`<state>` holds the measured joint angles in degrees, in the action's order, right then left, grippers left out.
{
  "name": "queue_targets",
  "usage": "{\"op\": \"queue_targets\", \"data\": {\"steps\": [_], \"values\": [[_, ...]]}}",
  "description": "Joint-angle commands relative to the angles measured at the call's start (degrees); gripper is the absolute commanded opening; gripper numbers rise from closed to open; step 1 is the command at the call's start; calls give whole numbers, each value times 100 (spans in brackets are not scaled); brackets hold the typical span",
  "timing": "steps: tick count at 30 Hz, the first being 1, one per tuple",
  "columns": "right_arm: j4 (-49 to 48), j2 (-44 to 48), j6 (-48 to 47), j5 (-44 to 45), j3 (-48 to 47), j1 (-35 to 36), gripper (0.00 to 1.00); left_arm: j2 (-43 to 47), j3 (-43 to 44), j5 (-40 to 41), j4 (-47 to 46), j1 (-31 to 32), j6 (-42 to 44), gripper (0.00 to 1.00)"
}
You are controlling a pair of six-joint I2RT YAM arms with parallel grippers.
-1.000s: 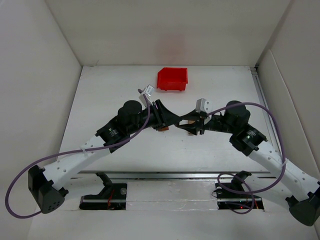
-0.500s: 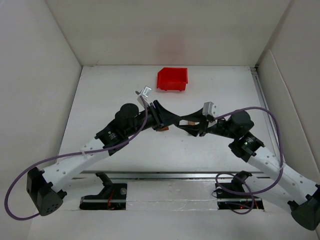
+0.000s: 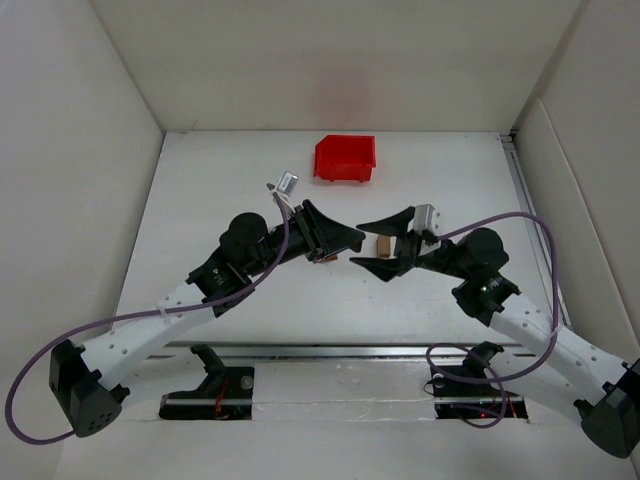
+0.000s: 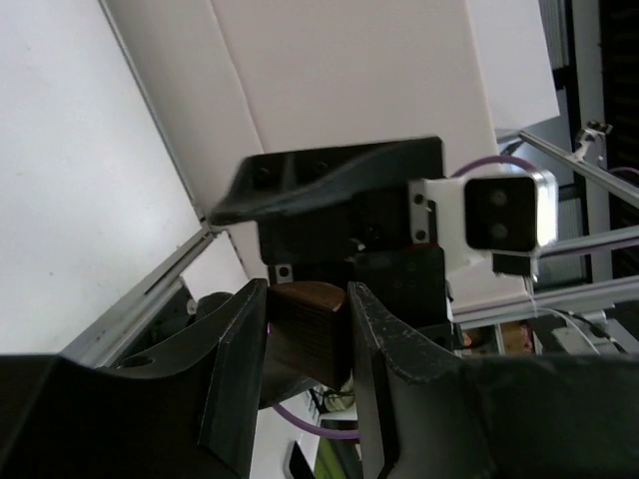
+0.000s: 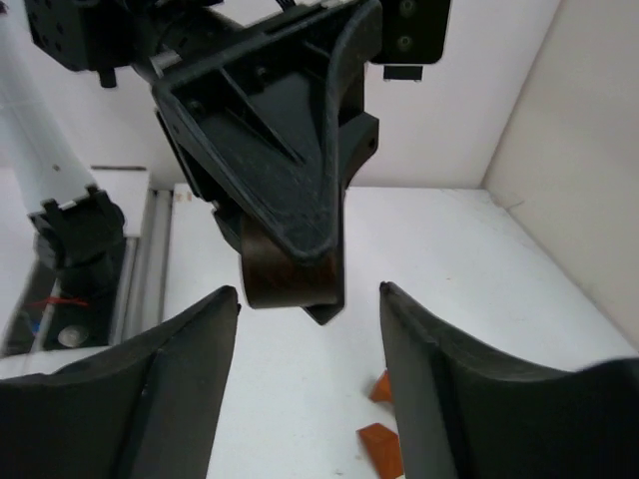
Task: Build the wood block tower
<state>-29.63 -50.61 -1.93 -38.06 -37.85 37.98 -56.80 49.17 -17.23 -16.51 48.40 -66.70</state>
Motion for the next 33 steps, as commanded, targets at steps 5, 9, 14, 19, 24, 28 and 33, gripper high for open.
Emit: {"op": "queue_targets", "data": {"steps": [5, 9, 14, 19, 24, 28, 33], "values": [[-720, -72, 176, -87, -4, 34, 77, 204, 5, -298, -687, 29, -107, 0], [-764, 147, 361, 44, 66, 87, 73, 230, 23, -202, -511, 29, -45, 0], [-1010, 578, 361, 89, 269, 87, 63, 274, -13, -78, -467, 29, -89, 0], [-992, 614, 264, 124, 287, 140, 60, 204, 75, -140, -432, 29, -98, 0], [-1054, 438, 264, 124, 190, 140, 59, 160, 49, -219, -546, 29, -133, 0], [-1203, 324, 264, 132, 172, 140, 59, 134, 67, -289, -555, 29, -116, 0], [-1326, 332, 264, 133, 120, 140, 58, 134, 49, -316, -546, 29, -80, 0]]}}
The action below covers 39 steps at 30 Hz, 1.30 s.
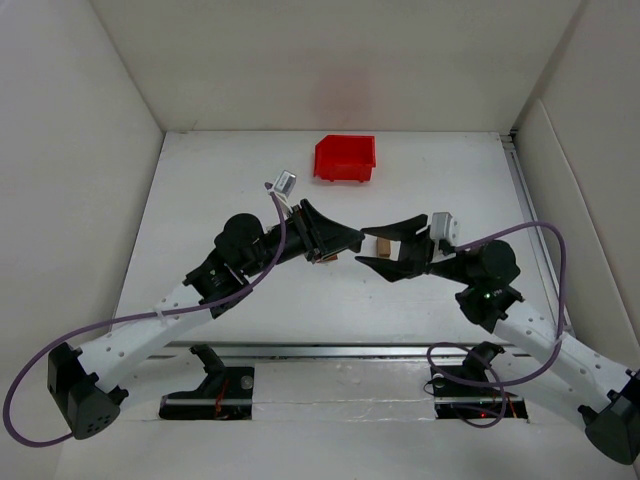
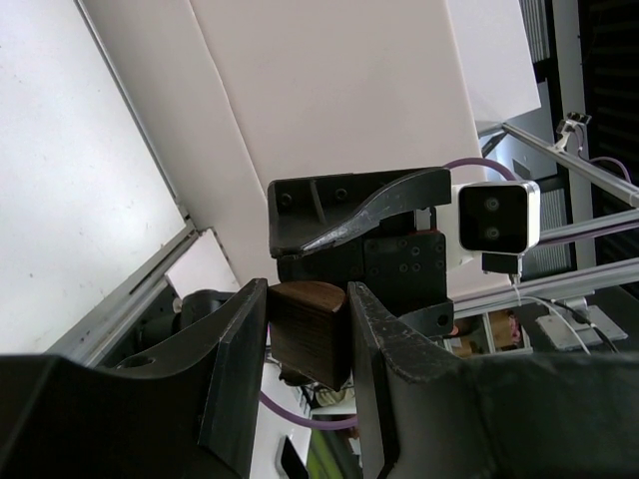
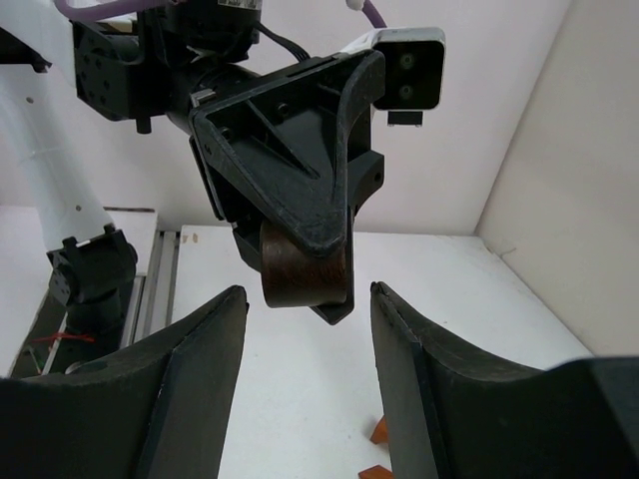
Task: Build the wood block tower
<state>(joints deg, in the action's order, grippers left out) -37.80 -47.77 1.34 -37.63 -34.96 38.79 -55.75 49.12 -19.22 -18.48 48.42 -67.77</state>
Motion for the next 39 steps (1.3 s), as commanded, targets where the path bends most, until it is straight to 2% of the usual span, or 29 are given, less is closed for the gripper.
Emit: {"op": "queue_targets", "data": {"steps": [1, 15, 21, 27, 28, 29, 30, 34, 35, 36, 37, 38, 39], "values": [[-509, 57, -64, 80, -178, 59, 58, 29, 53, -117, -341, 27, 35, 0], [-518, 101, -29, -43, -292, 112, 55, -33, 71, -152, -314, 27, 158, 0], [-500, -4, -55, -52, -345, 112, 48, -15, 71, -169, -332, 27, 150, 0], [-535, -101, -55, -52, -354, 164, 31, -6, 71, -187, -367, 27, 159, 0], [-544, -136, -64, -43, -371, 164, 17, -15, 45, -213, -393, 27, 124, 0], [-544, -136, -64, -43, -371, 164, 17, -15, 45, -213, -411, 27, 123, 0], [-544, -162, -64, -17, -380, 164, 0, -15, 36, -222, -428, 27, 115, 0], [-545, -206, 15, 10, -354, 164, 0, 20, 36, -205, -428, 27, 132, 2], [-518, -198, 15, 27, -354, 164, 0, 29, 27, -187, -428, 27, 132, 8], [-474, -198, -2, 36, -345, 164, 0, 46, 27, -170, -420, 27, 141, 35], [-335, -198, -11, 71, -354, 164, 0, 64, 27, -117, -402, 27, 158, 50], [-237, -189, -46, 184, -345, 164, 0, 64, 27, -82, -324, 27, 176, 80], [-176, -180, -64, 220, -345, 164, 0, 90, 79, -47, -262, 27, 254, 94]]}}
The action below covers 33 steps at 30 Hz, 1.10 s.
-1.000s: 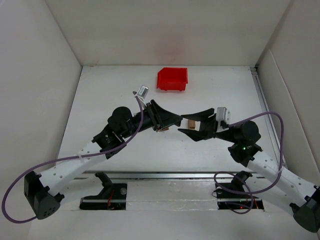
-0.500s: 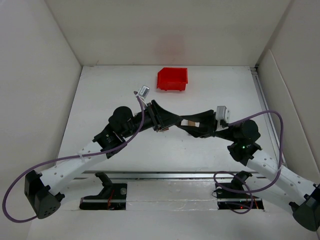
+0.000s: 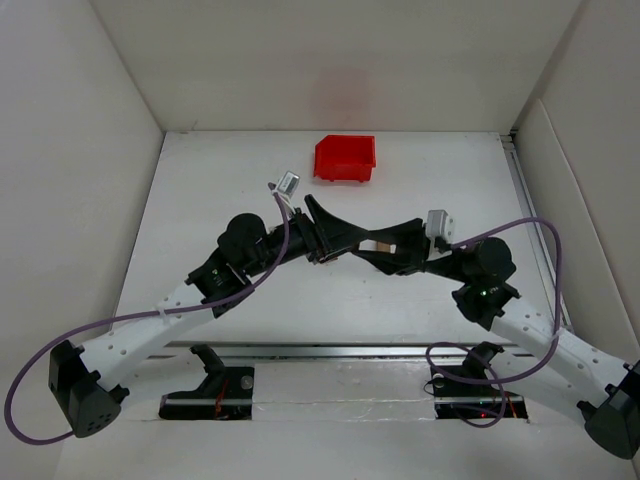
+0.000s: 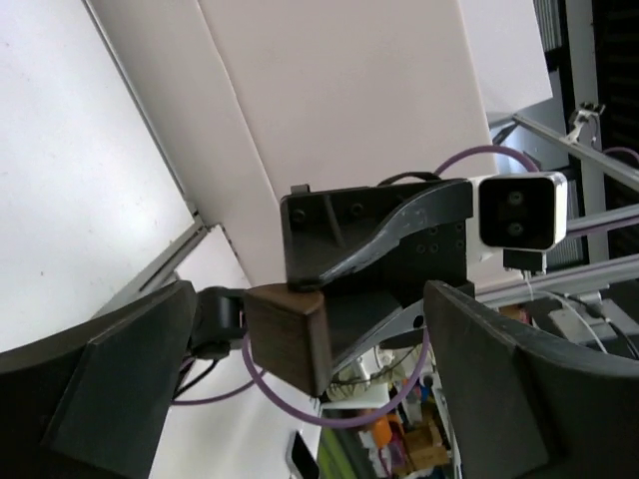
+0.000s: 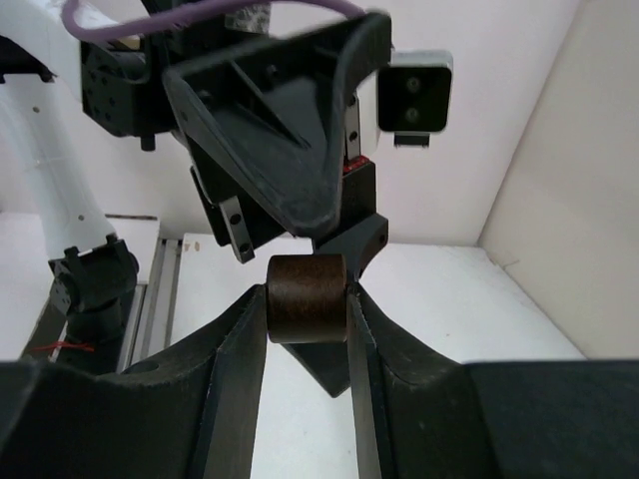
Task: Build the wood block tower
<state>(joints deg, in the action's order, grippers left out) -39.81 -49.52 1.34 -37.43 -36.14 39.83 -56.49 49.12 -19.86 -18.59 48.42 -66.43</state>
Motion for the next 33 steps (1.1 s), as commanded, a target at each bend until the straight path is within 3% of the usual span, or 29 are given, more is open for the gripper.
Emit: {"op": "queue_targets", "data": {"steps": [1, 7, 10, 11, 12, 15, 21, 25, 33], "values": [[148, 3, -64, 271, -201, 60, 0, 165, 123, 174, -120, 27, 192, 99], [824, 214, -64, 1070, -86, 60, 0, 287, 405, 1577, 1128, 27, 745, 99], [1447, 381, 93, 1877, -173, 60, 0, 419, 624, 2797, 2023, 27, 982, 99], [1876, 407, 303, 2759, -252, 60, 0, 498, 799, 3430, 2835, 27, 1088, 99], [1881, 408, 305, 2767, -253, 60, 0, 499, 879, 3436, 2843, 27, 1089, 99], [2398, 320, 594, 3706, -306, 60, 0, 796, 1133, 4426, 3624, 27, 1483, 99], [3708, -102, 1271, 5341, -815, 60, 0, 1359, 1626, 5061, 5372, 27, 2651, 99], [4358, -233, 1605, 6114, -1018, 60, 0, 1841, 1408, 5456, 6165, 27, 2873, 99], [4659, -1330, 2010, 6810, -1229, 7, 0, 2836, 195, 5009, 5164, 27, 3172, 99]]}}
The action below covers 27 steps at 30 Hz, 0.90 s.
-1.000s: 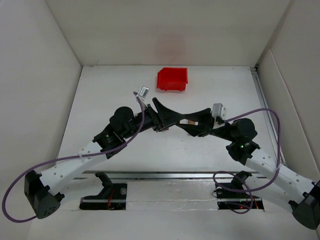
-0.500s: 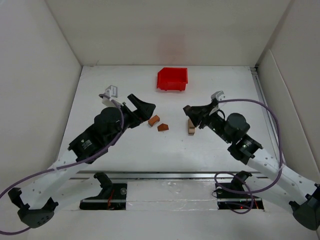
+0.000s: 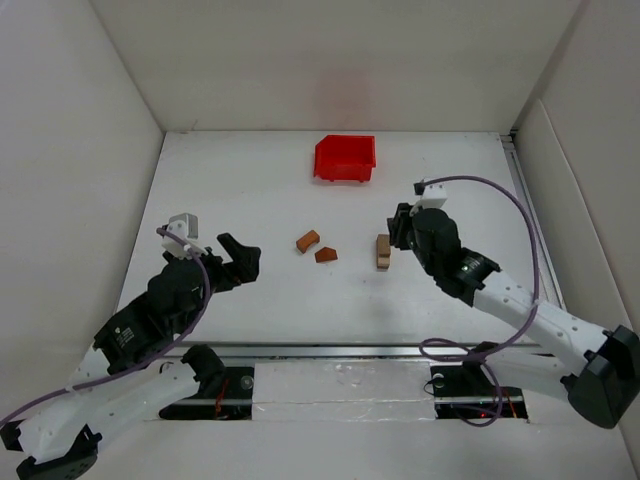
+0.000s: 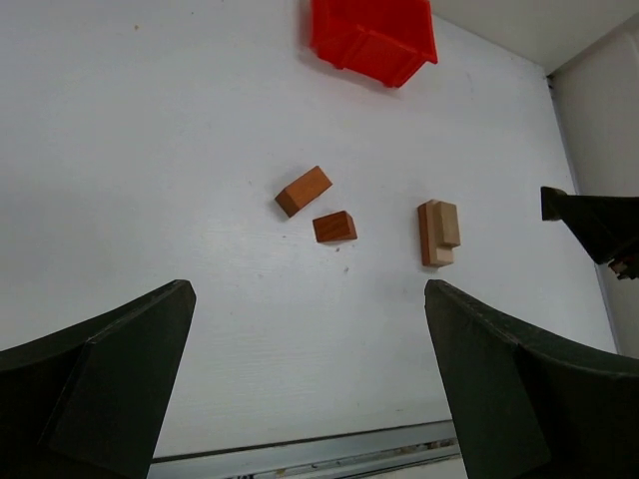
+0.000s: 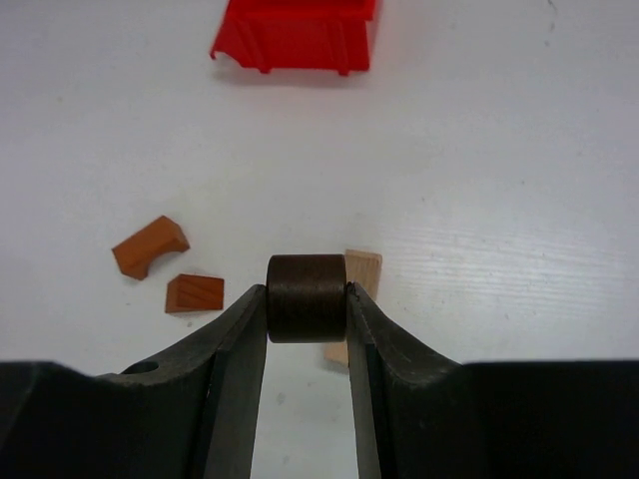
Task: Build the wood block tower
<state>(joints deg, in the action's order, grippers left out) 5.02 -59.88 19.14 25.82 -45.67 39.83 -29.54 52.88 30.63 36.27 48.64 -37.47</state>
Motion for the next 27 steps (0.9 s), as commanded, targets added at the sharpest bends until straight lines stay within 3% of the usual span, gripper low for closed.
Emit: {"op": "queue_targets", "data": {"steps": [1, 8, 19, 27], "values": [[114, -427, 240, 485, -319, 7, 0, 150, -164, -5, -314, 5, 284, 99], [587, -1535, 775, 722, -890, 7, 0, 344, -314, 285, -340, 5, 285, 99], [105, -1808, 996, 1082, -627, 7, 0, 256, -419, 92, -463, 5, 364, 99], [333, -2283, 1083, 1135, -795, 60, 0, 326, -446, 101, -481, 5, 372, 99]]}}
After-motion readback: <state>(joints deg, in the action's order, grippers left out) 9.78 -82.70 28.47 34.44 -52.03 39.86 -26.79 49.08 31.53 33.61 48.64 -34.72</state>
